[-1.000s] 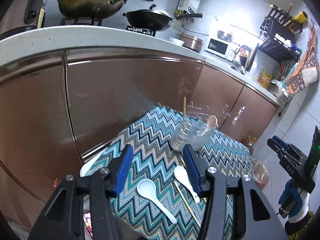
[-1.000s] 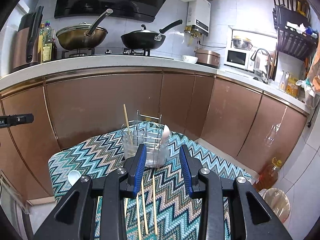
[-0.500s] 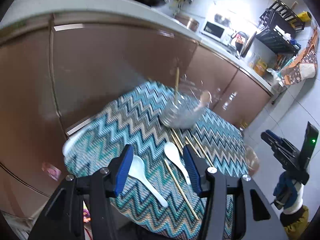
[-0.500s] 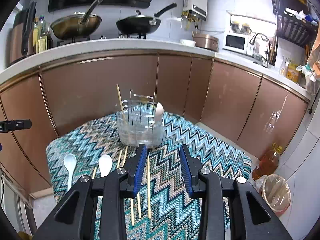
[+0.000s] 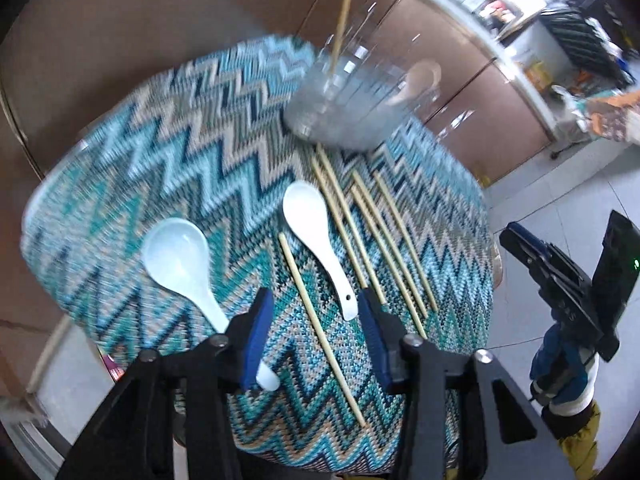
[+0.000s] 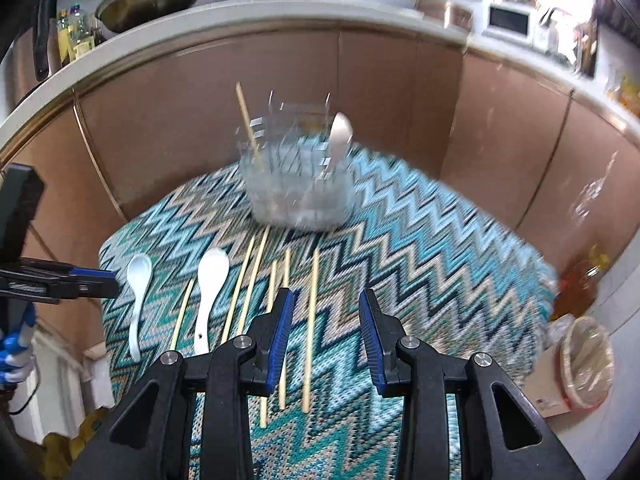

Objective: Organize utensils
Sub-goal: 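Grasp a bamboo chopstick with the right tool while the left tool grasps another chopstick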

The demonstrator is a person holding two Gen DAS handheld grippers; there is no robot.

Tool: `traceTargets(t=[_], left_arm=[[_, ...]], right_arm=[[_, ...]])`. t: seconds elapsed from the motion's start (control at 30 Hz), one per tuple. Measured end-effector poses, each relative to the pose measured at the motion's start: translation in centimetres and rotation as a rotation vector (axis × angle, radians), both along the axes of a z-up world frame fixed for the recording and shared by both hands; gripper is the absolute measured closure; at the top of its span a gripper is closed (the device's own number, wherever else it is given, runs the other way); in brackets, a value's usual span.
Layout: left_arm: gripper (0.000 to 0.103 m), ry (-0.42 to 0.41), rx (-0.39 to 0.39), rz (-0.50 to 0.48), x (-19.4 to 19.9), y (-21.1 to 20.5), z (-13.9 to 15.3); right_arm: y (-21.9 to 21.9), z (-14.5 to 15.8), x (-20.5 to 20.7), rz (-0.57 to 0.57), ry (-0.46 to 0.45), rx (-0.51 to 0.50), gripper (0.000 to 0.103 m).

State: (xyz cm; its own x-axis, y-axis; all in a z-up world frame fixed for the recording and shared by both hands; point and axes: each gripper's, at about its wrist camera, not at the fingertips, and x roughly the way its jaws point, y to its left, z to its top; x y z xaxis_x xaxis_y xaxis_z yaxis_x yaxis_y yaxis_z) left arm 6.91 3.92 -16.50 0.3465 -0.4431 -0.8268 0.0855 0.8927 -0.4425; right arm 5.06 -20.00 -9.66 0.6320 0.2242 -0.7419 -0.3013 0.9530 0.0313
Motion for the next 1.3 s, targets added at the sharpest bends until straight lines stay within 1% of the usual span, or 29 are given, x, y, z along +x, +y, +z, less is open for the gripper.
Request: traceTargets(t=[0.07,0.2,0.37,0.47,0.6,0.73,0.83,0.97,1.07,1.3], left_arm=[[0.066,0.052,0.013,0.007,1.4,-0.5,-1.5],[0.073,0.131,0.021,0.022,3.6,-1.3,-3.7],[0.081,0.201,0.051,0.032,5.6,-2.4,-5.9],[0.085,0.231,0.069,0.039,6.2,-2.8,-6.6],[0.09,0.252,0.081,0.048,6.8,-3.1,-7.0],[0.094,0.275,0.074,0.066,7.7,-3.2,-7.5],[0.095,0.283,0.067,0.073,8.0,-2.7,-7.6],[0.095,0.289,0.065,0.073,8.5,-2.2,-7.9],[0.096,0.287,0.07,0.073,8.6,-2.1,-8.1],[0.097,0.279,0.065,0.102,8.2,-2.4,-8.0]], right_arm=[[-0.2,-1.0,1.1,0.022,0.048,0.018,0.072],[-0.6,-2.5,3.3,0.048,0.115,0.037,0.079],[-0.8,-4.0,6.0,0.071,0.179,0.051,0.083],[-0.6,-4.8,7.5,0.087,0.221,0.06,0.087],[0.1,-6.2,9.8,0.114,0.29,0.066,0.089],[1.5,-7.5,11.8,0.146,0.347,0.072,0.09],[2.8,-8.3,13.1,0.161,0.371,0.054,0.09],[4.1,-9.8,14.8,0.15,0.413,0.003,0.09],[4.5,-11.0,15.5,0.133,0.447,-0.026,0.095],[5.4,-11.4,15.7,0.133,0.458,-0.048,0.097]])
